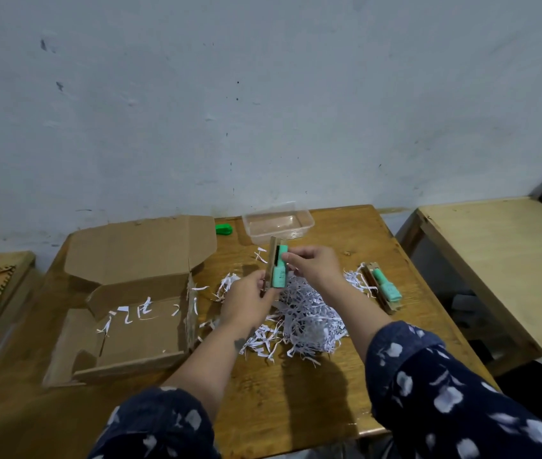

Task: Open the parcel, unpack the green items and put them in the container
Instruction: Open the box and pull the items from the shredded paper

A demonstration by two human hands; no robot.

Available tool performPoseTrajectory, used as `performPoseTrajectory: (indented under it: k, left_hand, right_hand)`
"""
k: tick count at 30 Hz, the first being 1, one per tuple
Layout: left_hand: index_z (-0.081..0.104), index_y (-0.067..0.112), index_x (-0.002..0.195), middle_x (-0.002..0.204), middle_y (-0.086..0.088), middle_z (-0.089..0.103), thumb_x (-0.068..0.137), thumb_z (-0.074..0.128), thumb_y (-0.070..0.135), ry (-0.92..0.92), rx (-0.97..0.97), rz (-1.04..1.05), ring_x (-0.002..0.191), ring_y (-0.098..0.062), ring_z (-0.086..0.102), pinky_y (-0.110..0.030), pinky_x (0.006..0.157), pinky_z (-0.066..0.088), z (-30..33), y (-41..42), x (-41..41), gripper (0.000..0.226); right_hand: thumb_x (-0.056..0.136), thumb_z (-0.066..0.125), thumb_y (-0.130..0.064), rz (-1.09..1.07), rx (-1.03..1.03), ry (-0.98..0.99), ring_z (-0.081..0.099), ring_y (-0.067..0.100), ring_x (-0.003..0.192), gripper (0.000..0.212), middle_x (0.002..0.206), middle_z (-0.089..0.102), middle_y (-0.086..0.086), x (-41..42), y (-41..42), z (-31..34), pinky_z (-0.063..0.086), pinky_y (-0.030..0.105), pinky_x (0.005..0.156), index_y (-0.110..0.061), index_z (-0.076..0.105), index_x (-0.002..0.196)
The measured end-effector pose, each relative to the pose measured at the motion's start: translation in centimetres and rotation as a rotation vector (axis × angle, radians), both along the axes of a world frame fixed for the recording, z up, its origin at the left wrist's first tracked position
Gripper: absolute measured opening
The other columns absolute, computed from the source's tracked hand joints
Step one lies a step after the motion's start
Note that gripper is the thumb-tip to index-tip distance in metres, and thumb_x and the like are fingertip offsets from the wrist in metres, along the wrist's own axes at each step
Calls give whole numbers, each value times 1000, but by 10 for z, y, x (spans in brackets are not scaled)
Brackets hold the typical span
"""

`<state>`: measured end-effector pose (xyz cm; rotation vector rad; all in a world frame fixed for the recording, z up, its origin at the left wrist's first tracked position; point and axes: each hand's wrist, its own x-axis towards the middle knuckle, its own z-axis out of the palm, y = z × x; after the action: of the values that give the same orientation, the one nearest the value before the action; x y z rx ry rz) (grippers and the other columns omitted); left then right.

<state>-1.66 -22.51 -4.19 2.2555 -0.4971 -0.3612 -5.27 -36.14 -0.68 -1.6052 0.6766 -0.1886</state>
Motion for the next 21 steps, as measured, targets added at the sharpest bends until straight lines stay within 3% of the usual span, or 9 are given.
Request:
performPoseTrajectory:
  k: [4,6,9,11,12,14,17,19,21]
  left_hand:
    - [59,17,123,115,2,68,88,66,22,87,-90,57,92,-5,59,-23,82,50,-3,9,8,37]
    - [57,14,127,120,0,65,88,66,20,106,-115,77,94,-5,56,-21,81,46,0,14,11,41]
    - [56,13,128,120,0,65,87,66,19,113,-125,84,94,-6,56,-23,83,49,2,20,14,42]
    - [57,15,127,117,2,66,87,67,20,117,-132,89,96,-7,61,-26,87,52,2,19,14,42]
    - [58,15,126,115,2,67,86,68,19,118,-142,88,96,-8,63,-28,88,52,1,17,13,41]
    - [62,16,119,108,3,70,86,67,15,115,-157,85,95,-7,65,-28,86,53,0,10,12,33]
    - [63,18,117,102,7,69,85,69,11,135,-157,27,87,1,62,-15,76,47,2,0,8,34]
    - [57,15,127,103,8,66,82,73,12,207,-211,-31,87,4,60,-10,74,46,5,-5,5,48]
    - [43,14,139,118,2,61,85,70,18,273,-292,0,104,-9,59,-18,86,47,7,-6,4,61]
  right_hand:
    - [89,63,-18,-57,-160,46,57,12,60,15,78,69,6,-1,-8,-1,53,24,58,-7,70,82]
    - [90,62,-19,-15,-327,150,53,9,54,14,87,70,7,-1,-13,-6,47,20,50,-9,70,85]
    - [85,67,-29,218,-589,395,61,19,87,16,133,56,11,1,-14,-12,52,34,80,-28,71,100]
    - [84,63,-44,204,-764,403,53,25,118,25,142,48,9,6,-7,-6,40,44,103,-38,68,108]
    - [85,60,-50,176,-788,346,52,24,120,31,138,53,6,8,-2,0,39,44,104,-37,66,113]
    - [84,59,-53,191,-653,228,60,16,101,46,124,63,1,12,8,11,49,35,85,-25,62,122]
    - [82,69,-37,188,-412,188,58,11,78,46,112,68,6,16,16,16,43,15,53,-12,62,121]
    - [81,73,-30,123,-366,180,60,14,80,43,111,69,8,14,11,15,46,17,54,-10,64,118]
    - [81,73,-26,98,-297,183,62,16,81,44,110,69,10,10,3,16,50,21,59,-9,63,121]
